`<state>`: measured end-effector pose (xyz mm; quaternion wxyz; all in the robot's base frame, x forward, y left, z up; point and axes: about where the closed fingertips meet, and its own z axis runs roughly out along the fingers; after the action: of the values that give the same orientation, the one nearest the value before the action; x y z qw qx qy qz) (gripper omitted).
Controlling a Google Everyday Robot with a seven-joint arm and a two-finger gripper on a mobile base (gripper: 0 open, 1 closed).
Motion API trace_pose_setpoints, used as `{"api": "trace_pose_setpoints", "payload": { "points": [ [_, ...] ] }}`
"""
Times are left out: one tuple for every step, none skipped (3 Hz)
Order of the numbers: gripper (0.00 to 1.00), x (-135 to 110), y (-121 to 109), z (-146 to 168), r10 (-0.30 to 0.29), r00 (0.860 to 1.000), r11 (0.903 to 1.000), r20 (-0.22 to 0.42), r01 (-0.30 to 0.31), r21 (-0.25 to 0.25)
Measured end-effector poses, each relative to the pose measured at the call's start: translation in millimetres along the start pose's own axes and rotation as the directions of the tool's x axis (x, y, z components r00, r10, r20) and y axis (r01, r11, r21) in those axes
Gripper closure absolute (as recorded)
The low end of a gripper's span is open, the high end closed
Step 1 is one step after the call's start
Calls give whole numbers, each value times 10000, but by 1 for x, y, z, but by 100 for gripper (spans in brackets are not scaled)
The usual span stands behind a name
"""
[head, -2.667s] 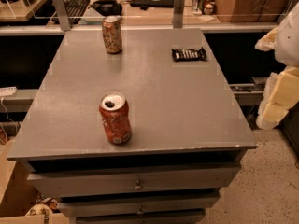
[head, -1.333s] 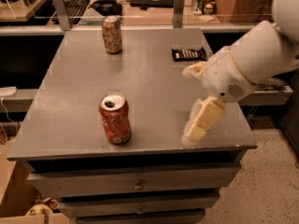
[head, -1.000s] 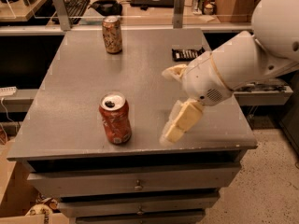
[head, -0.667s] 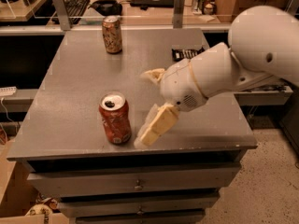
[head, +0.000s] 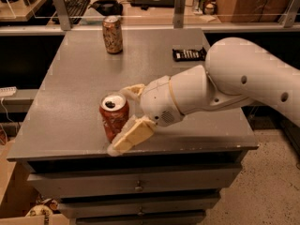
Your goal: Knock coke can over
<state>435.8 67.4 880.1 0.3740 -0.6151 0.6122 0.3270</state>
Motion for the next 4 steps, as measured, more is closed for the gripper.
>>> {"api": "trace_pose_setpoints", "payload": {
  "points": [
    [40, -1, -5, 7, 307, 9991, 9993, 277, -312, 200],
    [64, -1, -18, -4, 512, 9982, 9970, 305, -529, 570],
    [95, -2, -44, -42, 541, 9981, 9914, -310, -500, 1208],
    [100, 3, -63, -78, 449, 9848, 9881, -1681, -191, 1524]
  ]
}}
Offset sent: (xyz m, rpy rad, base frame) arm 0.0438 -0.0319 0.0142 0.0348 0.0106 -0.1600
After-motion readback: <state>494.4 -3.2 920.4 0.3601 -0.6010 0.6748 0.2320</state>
